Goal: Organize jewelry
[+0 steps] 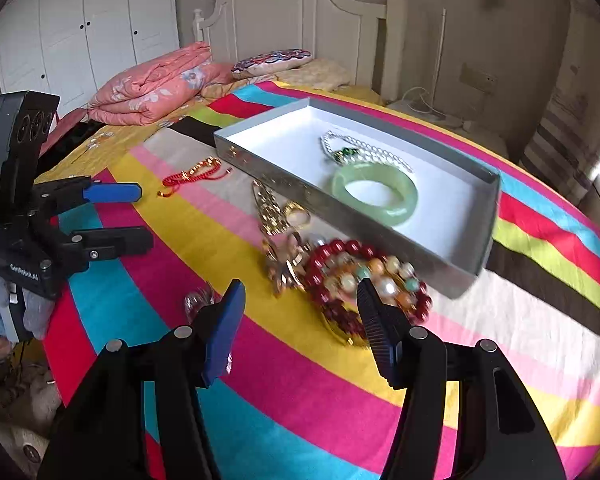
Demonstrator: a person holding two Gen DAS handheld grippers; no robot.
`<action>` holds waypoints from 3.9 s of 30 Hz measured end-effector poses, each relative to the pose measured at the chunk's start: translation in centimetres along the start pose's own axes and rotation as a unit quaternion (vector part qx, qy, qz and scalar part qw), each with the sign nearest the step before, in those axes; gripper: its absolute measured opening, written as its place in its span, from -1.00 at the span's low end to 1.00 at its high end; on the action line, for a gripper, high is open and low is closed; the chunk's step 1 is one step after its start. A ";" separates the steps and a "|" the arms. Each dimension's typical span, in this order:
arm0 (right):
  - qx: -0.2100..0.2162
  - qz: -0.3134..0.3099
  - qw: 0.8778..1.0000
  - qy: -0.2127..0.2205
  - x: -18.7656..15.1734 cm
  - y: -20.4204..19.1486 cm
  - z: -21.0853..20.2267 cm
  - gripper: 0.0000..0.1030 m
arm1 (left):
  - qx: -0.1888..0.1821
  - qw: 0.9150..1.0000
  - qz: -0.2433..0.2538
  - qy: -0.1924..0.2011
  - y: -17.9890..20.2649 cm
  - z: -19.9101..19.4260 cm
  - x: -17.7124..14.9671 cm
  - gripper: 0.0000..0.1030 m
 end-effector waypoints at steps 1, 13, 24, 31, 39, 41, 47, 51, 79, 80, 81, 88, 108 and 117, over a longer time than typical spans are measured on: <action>-0.005 -0.004 1.000 -0.001 0.5 -0.3 0.2 0.09 | -0.004 1.000 -0.006 -0.004 -0.1 0.2 0.1 0.87; -0.016 -0.018 1.000 0.006 1.8 -1.7 2.0 -0.78 | -0.041 0.996 -0.070 0.041 -2.2 -1.4 0.3 0.87; 0.041 0.072 0.992 0.095 -0.8 1.3 -3.0 -0.78 | -0.007 0.997 -0.078 0.023 -2.6 -0.9 0.4 0.85; 0.045 0.094 0.989 0.103 -2.3 2.2 -3.8 -0.78 | 0.065 0.996 -0.053 -0.013 -3.9 0.5 1.7 0.37; 0.052 0.094 0.988 0.107 -2.0 1.9 -3.8 -0.78 | 0.092 0.994 -0.037 -0.048 -5.7 2.8 3.2 -0.49; 0.052 0.094 0.988 0.107 -2.1 1.9 -3.7 -0.78 | 0.096 0.994 -0.030 -0.051 -5.6 2.9 3.0 -0.90; 0.050 0.097 0.988 0.113 -2.1 1.8 -4.0 -0.78 | 0.124 0.992 -0.009 -0.003 -4.6 0.3 2.9 -0.91; 0.053 0.097 0.987 0.116 -2.1 1.5 -4.1 -0.78 | 0.125 0.992 0.005 0.022 -3.3 -2.0 2.9 -0.91; -0.001 0.106 0.983 0.148 3.8 6.5 -6.6 -0.78 | 0.128 0.987 0.069 0.063 2.0 -3.3 12.2 -0.91; -0.004 0.108 0.983 0.145 4.2 6.8 -6.3 -0.78 | 0.129 0.987 0.068 0.060 1.9 -2.9 12.6 -0.91; -0.009 0.111 0.983 0.144 4.4 7.2 -6.1 -0.78 | 0.130 0.988 0.067 0.058 1.8 -2.5 12.9 -0.91; -0.026 0.137 0.982 0.124 7.0 10.6 -3.6 -0.78 | 0.146 0.986 0.067 0.037 1.1 1.2 16.0 -0.90; -0.019 0.201 0.974 0.099 7.4 14.8 -0.3 -0.14 | 0.169 0.984 -0.005 0.052 -3.1 3.4 15.7 0.80; -0.037 0.166 0.975 0.143 2.6 10.6 -5.9 0.55 | 0.127 0.991 -0.020 0.043 -2.3 0.0 8.2 0.95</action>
Point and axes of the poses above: each gripper's, at about its wrist camera, not at the fingertips, and z roughly the way its jaws point, y to its right, x to its top, the point moved 9 cm from there along z, roughly the way its jaws point, and after that the axes turned 15 degrees about -y, right-handed, at the moved point
